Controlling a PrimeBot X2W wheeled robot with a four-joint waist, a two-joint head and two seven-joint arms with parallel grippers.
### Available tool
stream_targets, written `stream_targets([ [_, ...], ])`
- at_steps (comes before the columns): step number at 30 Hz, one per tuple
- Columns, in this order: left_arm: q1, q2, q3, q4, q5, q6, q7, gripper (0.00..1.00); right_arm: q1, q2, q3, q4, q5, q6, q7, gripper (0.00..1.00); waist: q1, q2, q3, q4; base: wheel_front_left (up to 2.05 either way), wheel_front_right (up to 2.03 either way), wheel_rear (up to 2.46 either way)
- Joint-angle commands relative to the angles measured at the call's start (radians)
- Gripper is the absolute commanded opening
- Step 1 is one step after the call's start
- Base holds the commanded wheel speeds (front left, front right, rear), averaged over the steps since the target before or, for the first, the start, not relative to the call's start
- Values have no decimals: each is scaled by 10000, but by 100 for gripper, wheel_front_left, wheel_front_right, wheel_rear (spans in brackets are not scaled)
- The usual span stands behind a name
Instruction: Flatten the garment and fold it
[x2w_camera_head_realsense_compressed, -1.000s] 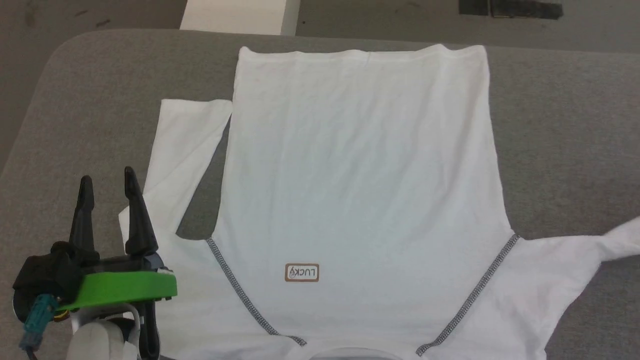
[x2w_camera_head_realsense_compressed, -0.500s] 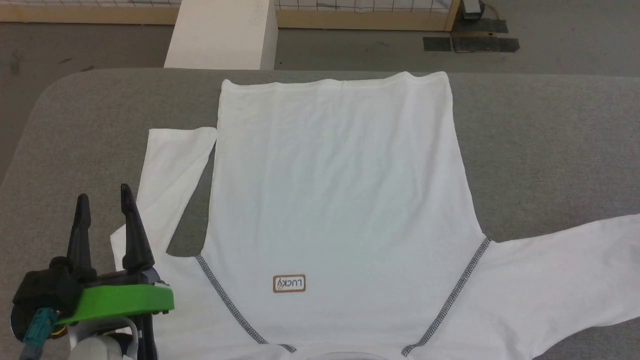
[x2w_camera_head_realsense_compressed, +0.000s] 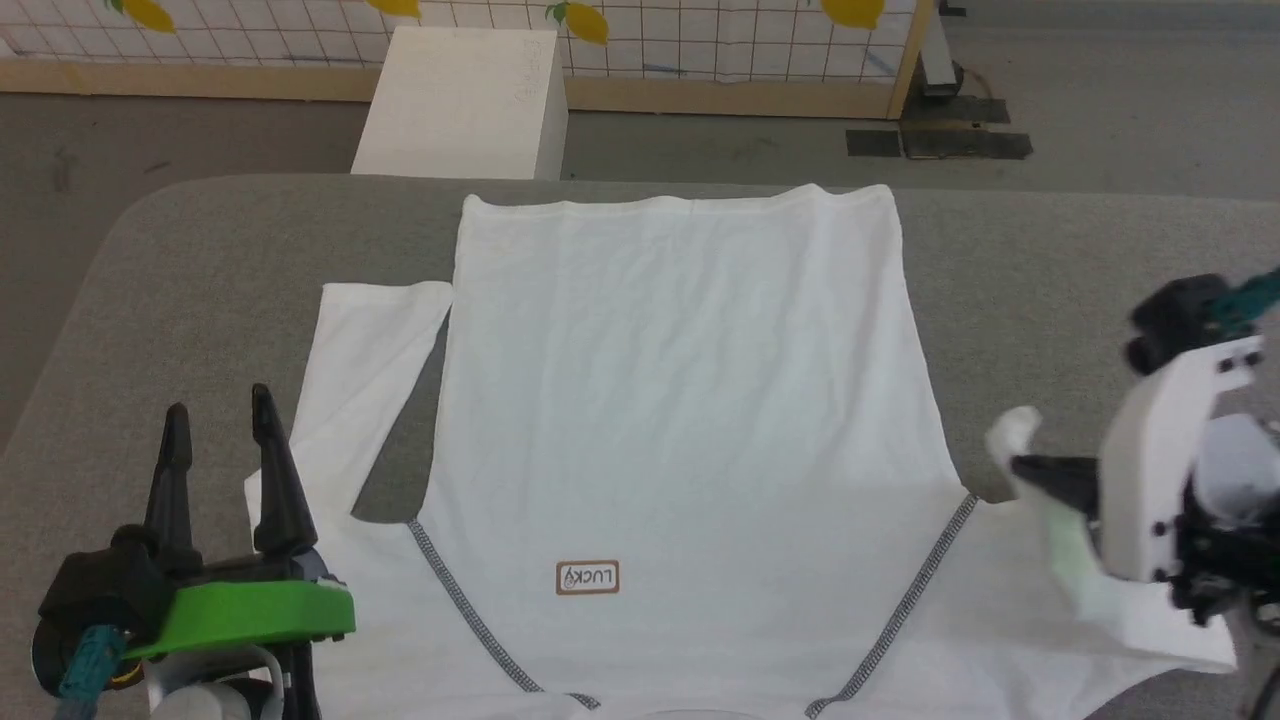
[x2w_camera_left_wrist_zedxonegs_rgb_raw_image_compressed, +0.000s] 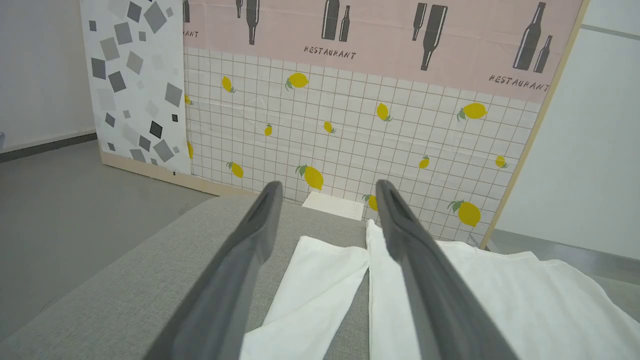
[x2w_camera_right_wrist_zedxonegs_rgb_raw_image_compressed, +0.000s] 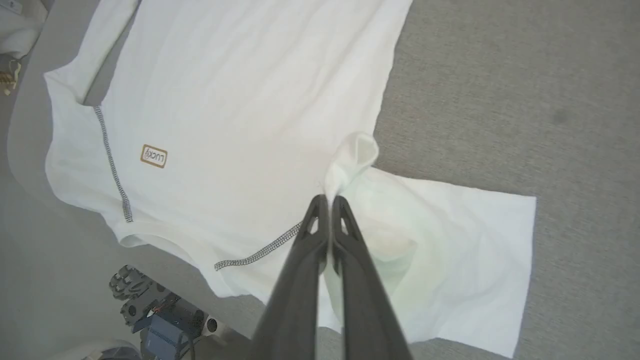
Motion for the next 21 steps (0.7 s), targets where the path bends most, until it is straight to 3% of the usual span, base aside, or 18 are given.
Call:
stream_targets([
  [1,139,-22,-34,7,-39,10,-45,100,144,393,371,-68,110,-13,-61,0,0,-1,38,67,0,0,0],
  [6,156,-22,-111,-20,-10,12,-45,100,-72,1592,1824,470,-3,-13,-980,0,0,-1,150,259,0,0,0],
  [10,139,-22,-223,42,-54,36,-45,100,-624,2097,2918,1510,-71,-13,-2176,0,0,-1,238,431,0,0,0],
  [21,-200,-22,-824,305,-342,139,-45,100,-2907,2289,5603,4907,1260,-13,-5550,0,0,-1,787,1313,0,0,0],
])
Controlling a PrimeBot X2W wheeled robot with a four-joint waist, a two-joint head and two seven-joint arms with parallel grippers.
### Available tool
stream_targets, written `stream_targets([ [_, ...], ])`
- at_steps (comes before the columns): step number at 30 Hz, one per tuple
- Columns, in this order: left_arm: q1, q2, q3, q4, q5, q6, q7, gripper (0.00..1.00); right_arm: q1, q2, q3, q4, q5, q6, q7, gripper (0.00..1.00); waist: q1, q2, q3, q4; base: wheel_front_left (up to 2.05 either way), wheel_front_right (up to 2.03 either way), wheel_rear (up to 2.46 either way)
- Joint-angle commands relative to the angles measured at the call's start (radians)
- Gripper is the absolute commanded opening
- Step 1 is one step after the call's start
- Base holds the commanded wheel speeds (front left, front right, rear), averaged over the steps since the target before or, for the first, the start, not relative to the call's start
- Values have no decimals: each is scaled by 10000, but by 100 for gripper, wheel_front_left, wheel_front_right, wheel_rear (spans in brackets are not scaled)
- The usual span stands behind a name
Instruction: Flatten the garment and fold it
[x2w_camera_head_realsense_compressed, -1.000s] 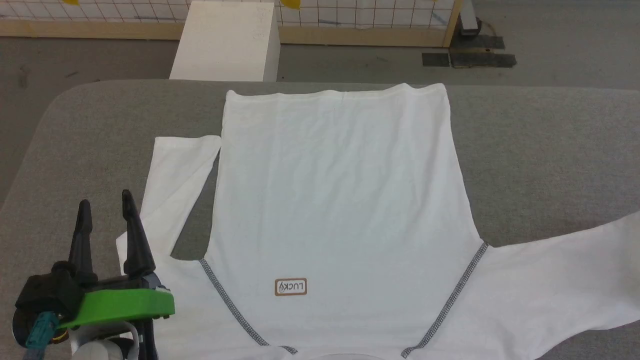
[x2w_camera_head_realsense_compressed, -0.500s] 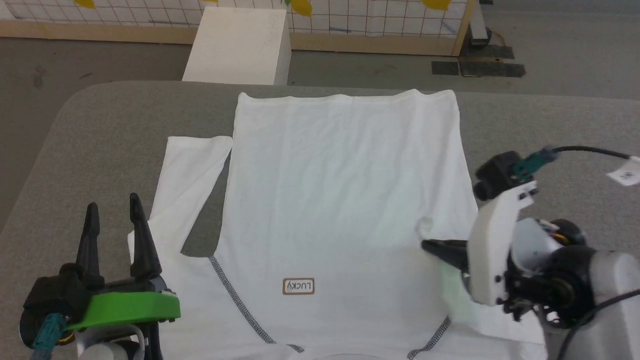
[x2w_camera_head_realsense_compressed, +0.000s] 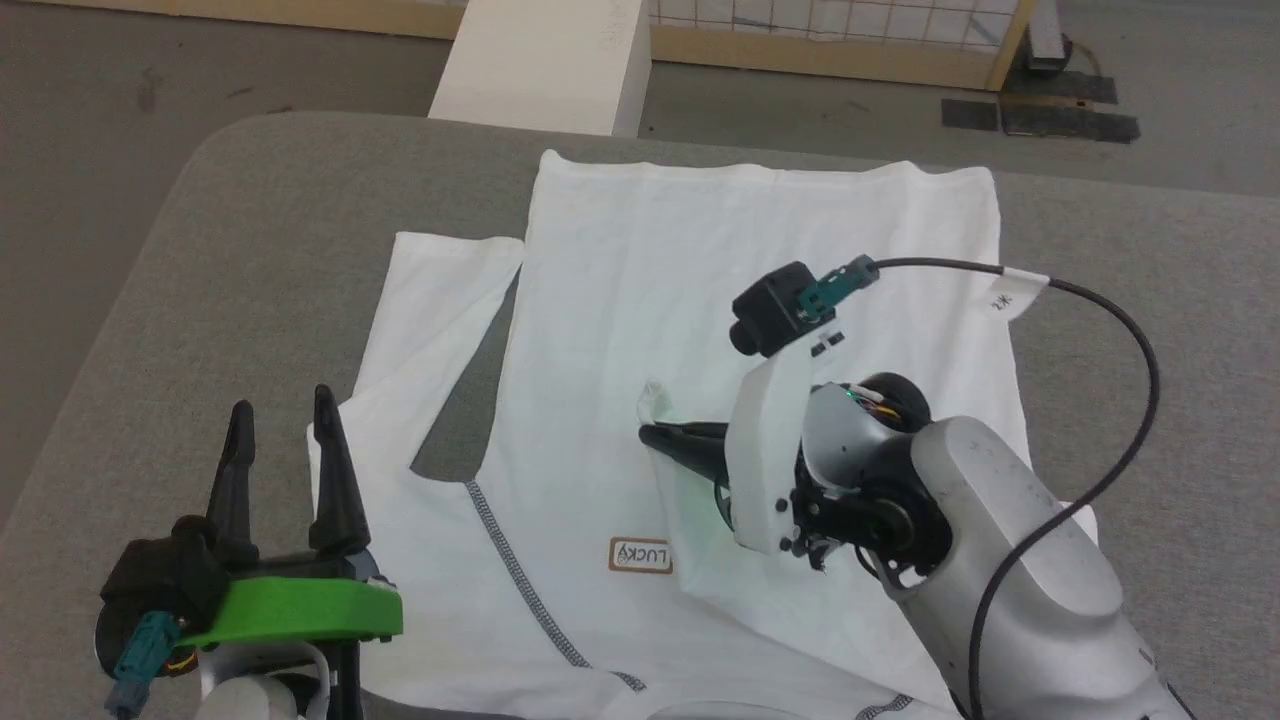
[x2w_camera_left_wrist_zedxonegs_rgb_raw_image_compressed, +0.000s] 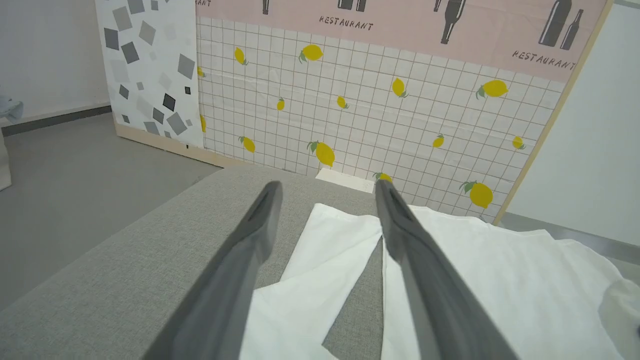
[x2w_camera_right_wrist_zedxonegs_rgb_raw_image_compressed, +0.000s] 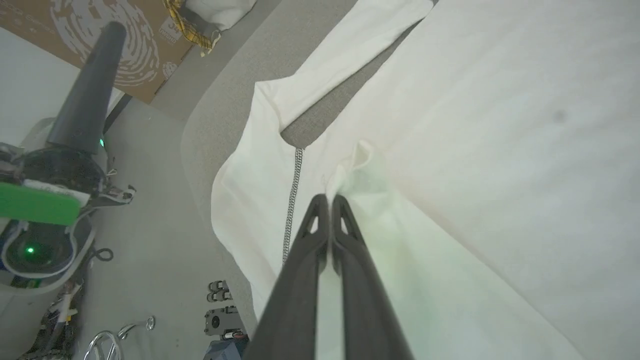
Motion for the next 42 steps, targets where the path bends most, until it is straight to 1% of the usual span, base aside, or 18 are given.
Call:
stream_targets([
  [1,-176,-20,-62,47,-61,52,-45,100,-370,17,216,343,227,-13,-310,0,0,0,324,378,0,0,0],
  [5,-307,-20,-158,81,-156,87,-45,100,-1118,18,685,1574,347,-13,-1105,0,0,0,578,670,0,0,0],
  [8,-318,-20,-166,104,-202,119,-45,100,-1391,19,1026,2440,333,-13,-1394,0,0,0,704,766,0,0,0],
  [9,-325,-20,-170,109,-217,133,-45,100,-1477,19,1122,2673,347,-13,-1567,2,0,0,744,781,0,0,0],
  [10,-332,-20,-166,103,-227,150,-45,100,-1540,19,1244,2853,428,-13,-1688,100,0,0,784,772,0,0,0],
  [13,-321,-20,-127,113,-228,188,-45,100,-1757,19,1496,3080,812,-13,-2009,100,0,0,822,671,0,0,0],
  [17,-330,-20,-65,177,-141,176,-45,100,-2174,19,1592,2886,1413,-13,-2602,100,0,0,702,434,0,0,0],
  [19,-333,-20,-37,198,-102,167,-45,100,-2403,19,1441,2712,1549,-13,-2983,100,0,0,603,301,0,0,0],
  [22,-287,-20,24,217,-27,152,-45,100,-2645,20,900,2424,1406,-13,-3582,100,0,0,412,68,0,0,0],
  [24,-241,-20,67,228,27,131,-45,100,-2677,-19,337,2164,1059,-13,-4040,100,0,0,299,-64,0,0,0],
  [27,-156,-20,138,222,94,112,-45,100,-2496,-493,-461,1572,219,-13,-4899,100,0,0,157,-259,0,0,0],
  [30,-35,7,190,268,265,57,-45,100,-1909,-945,-1587,943,-603,-13,-5844,100,0,0,35,-485,0,0,0],
  [34,123,10,329,300,386,70,-45,100,-817,-1174,-3095,101,-1669,-13,-7157,100,0,0,-68,-821,0,0,0],
  [38,240,8,370,402,459,54,-45,100,524,-1119,-4526,-590,-2839,-13,-8356,100,0,0,-216,-1063,0,0,0],
  [42,307,8,397,549,500,32,-45,100,1930,-730,-5694,-1337,-4038,-13,-9235,100,0,0,-326,-1238,0,0,0],
])
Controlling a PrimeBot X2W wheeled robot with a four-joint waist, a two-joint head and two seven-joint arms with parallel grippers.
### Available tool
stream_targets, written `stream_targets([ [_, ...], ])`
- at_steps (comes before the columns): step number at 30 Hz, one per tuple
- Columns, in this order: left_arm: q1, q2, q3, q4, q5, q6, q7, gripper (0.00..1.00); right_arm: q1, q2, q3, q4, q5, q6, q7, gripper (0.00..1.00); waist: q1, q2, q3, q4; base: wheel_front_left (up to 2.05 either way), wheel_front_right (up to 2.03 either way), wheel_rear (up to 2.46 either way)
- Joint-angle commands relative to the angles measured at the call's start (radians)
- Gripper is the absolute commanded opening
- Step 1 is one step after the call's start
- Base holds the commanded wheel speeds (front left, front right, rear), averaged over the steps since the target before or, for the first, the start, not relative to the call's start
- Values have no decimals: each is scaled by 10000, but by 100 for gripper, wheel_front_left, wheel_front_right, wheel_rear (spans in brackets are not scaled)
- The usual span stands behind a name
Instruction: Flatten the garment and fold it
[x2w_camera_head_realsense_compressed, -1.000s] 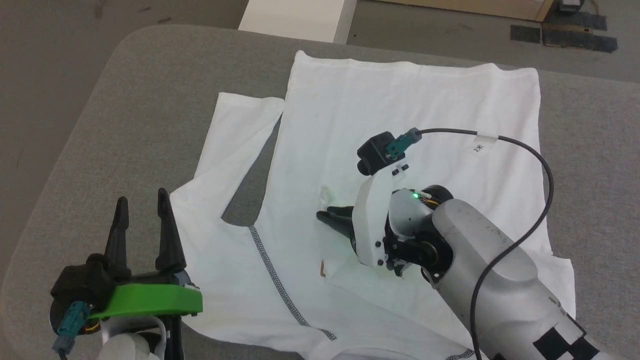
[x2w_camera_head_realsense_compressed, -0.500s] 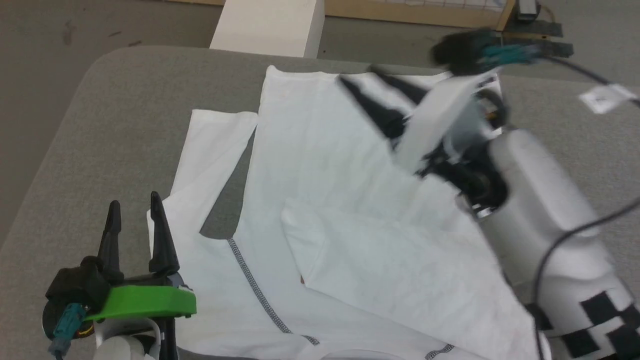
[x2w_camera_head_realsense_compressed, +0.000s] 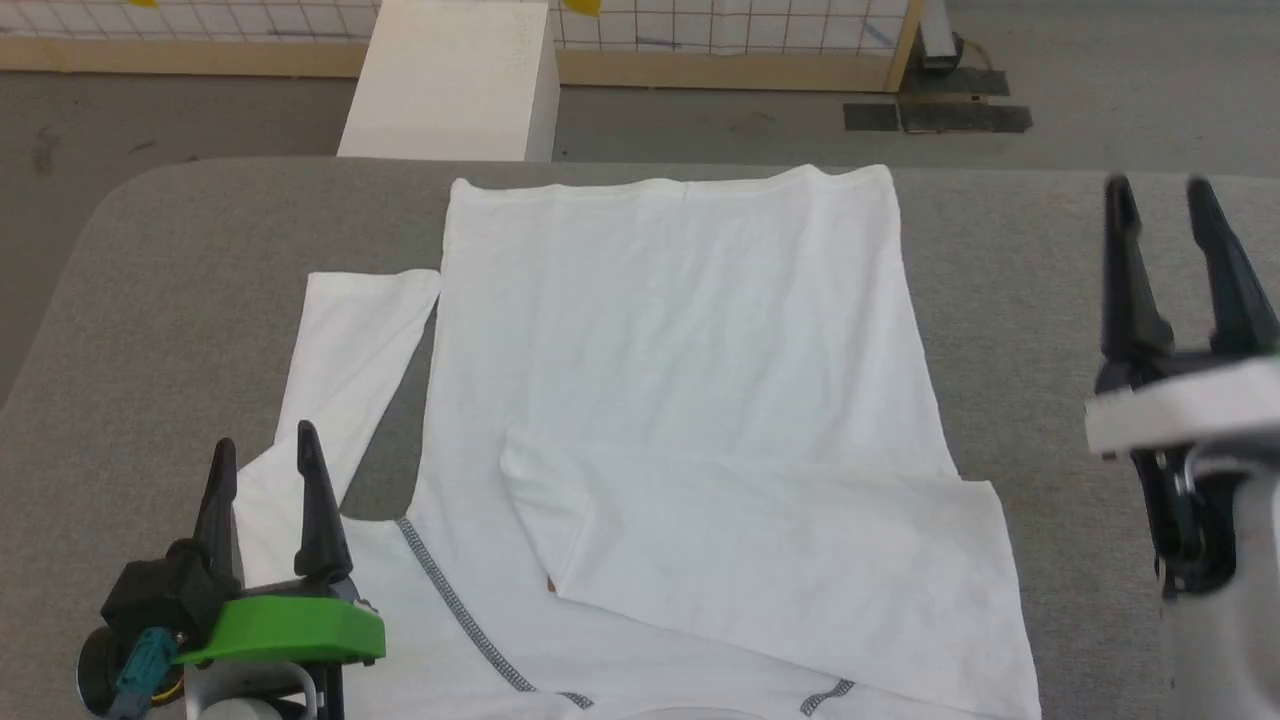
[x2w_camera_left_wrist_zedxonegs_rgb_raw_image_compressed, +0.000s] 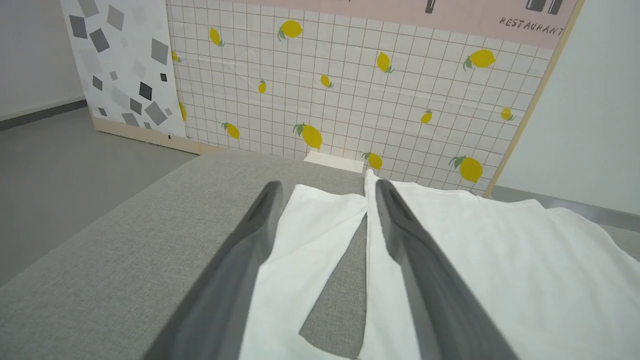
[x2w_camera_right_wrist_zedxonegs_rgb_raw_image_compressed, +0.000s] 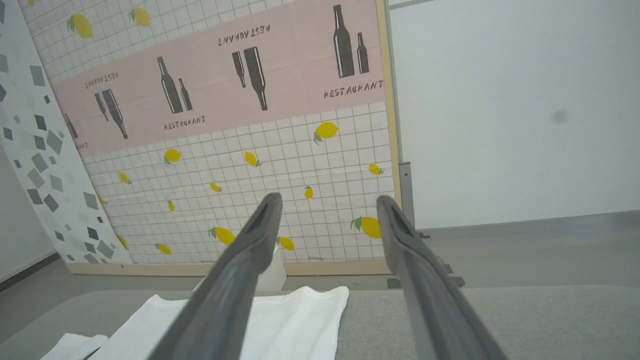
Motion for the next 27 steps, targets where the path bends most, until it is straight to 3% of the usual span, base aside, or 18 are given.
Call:
stream_targets([
  [1,89,2,16,64,62,-87,-45,100,525,241,-292,-252,-322,-13,-263,100,0,0,-128,-138,0,0,0],
  [9,-353,32,-126,763,-125,-233,7,100,2838,825,-1296,-770,-593,-13,-773,100,0,0,-142,-96,0,0,0],
  [16,-1957,764,-243,1718,-328,-633,959,100,3516,843,-1391,-645,214,-13,-1057,100,0,0,320,-61,0,0,0],
  [20,-3655,1541,-301,2534,-680,-915,2227,100,3349,844,-1500,-965,106,-13,-992,100,0,0,906,-135,0,0,0],
  [27,-6610,3081,-782,3882,-1474,-1165,5379,100,2687,845,-1608,-1627,-126,-13,-625,100,0,0,2234,-430,0,0,0],
])
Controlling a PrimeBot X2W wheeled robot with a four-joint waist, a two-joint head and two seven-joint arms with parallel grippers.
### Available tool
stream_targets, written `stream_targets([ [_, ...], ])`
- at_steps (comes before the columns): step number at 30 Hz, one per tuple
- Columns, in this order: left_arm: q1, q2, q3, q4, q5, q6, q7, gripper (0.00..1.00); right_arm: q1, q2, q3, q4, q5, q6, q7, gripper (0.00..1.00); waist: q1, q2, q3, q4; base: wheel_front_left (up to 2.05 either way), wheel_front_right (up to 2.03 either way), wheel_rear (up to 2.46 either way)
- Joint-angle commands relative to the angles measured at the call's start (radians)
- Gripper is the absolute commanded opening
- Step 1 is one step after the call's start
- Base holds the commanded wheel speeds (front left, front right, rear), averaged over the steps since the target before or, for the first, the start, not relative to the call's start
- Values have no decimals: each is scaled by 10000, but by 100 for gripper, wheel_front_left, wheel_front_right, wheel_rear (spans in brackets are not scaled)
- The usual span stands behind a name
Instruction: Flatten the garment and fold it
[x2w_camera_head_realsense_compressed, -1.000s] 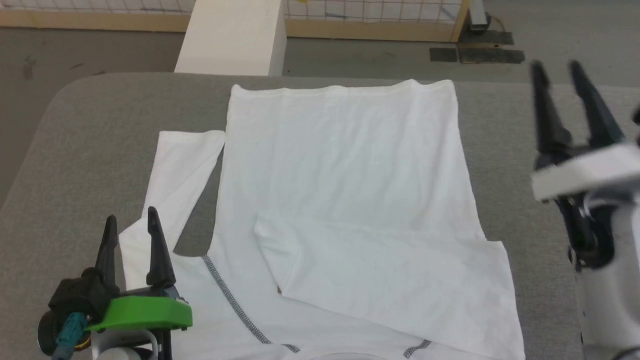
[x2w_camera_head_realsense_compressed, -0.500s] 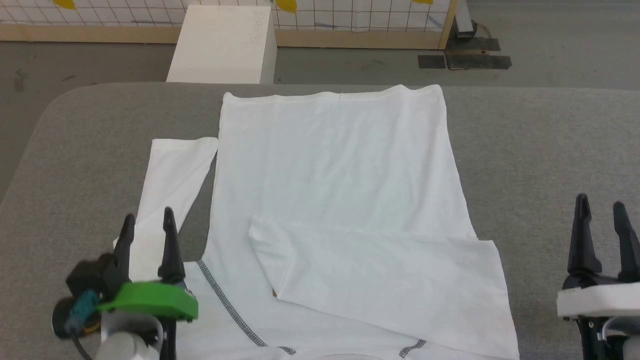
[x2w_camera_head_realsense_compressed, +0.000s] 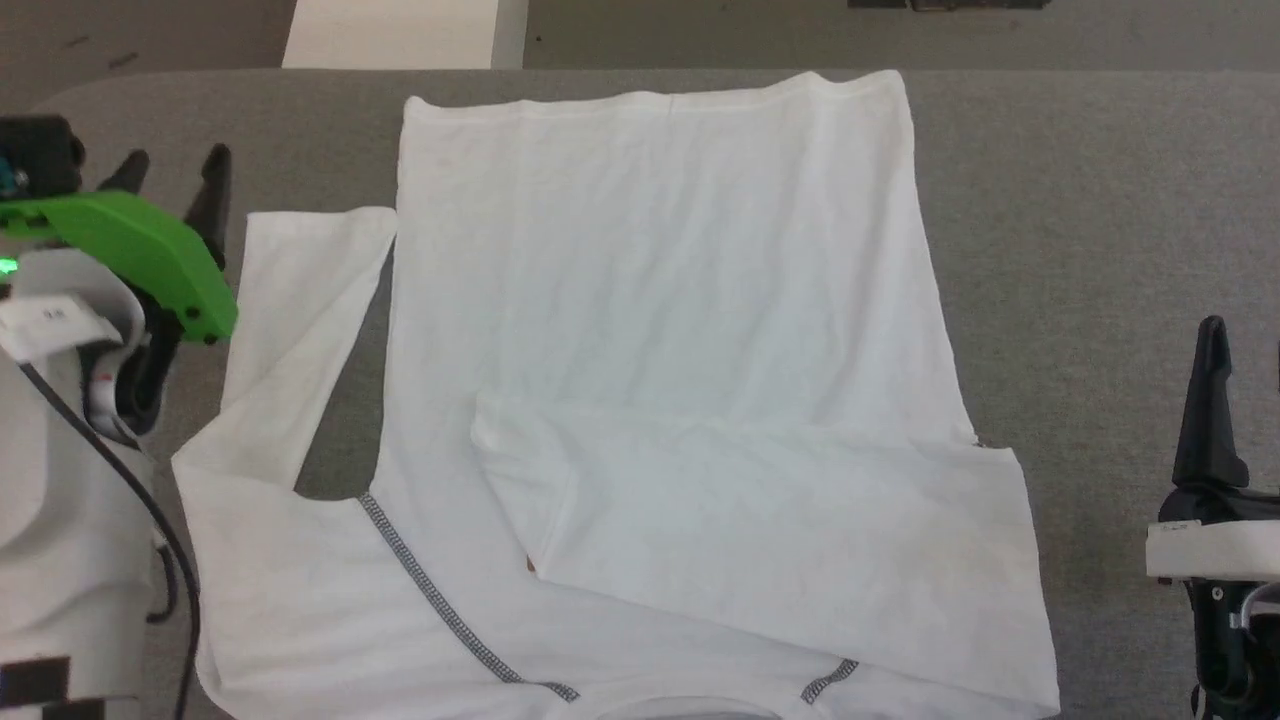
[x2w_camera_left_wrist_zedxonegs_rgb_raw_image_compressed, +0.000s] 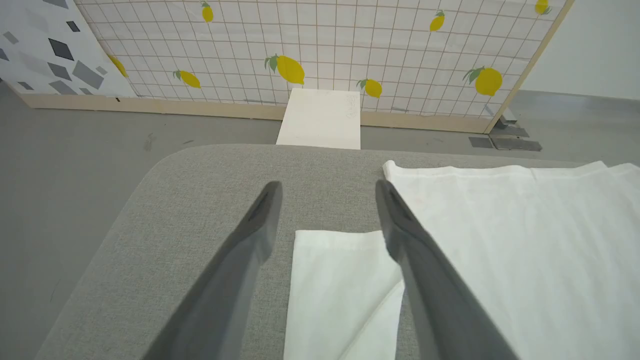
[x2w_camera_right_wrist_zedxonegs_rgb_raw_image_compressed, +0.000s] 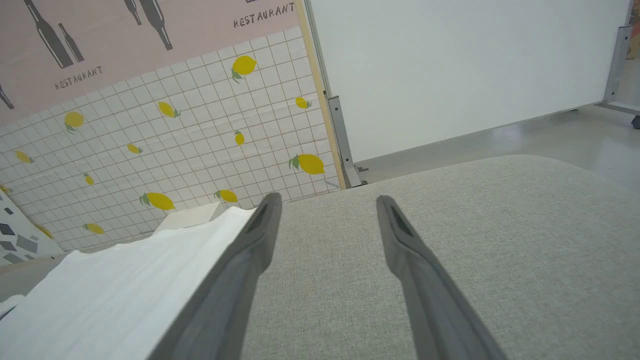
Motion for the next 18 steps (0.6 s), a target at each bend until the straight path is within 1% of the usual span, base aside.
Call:
stream_targets([
  [1,-421,225,-118,175,-161,-45,539,100,-206,7,-5,-111,-32,-13,39,100,0,0,950,-280,0,0,0],
  [4,-1196,677,-345,484,-461,-64,1736,100,-373,8,16,-229,54,-13,56,100,0,0,1488,-389,0,0,0],
  [6,-1489,820,-471,682,-639,-68,2398,100,-463,8,18,-215,77,-13,40,100,0,0,1757,-416,0,0,0],
  [10,-1687,1164,-693,983,-575,-24,3285,100,-665,8,42,-194,112,-13,-53,100,0,0,2171,-532,0,0,0],
  [18,-1362,1592,-621,1390,-441,368,3700,100,-825,8,76,-370,7,-13,-73,100,0,0,2532,-593,0,0,0],
])
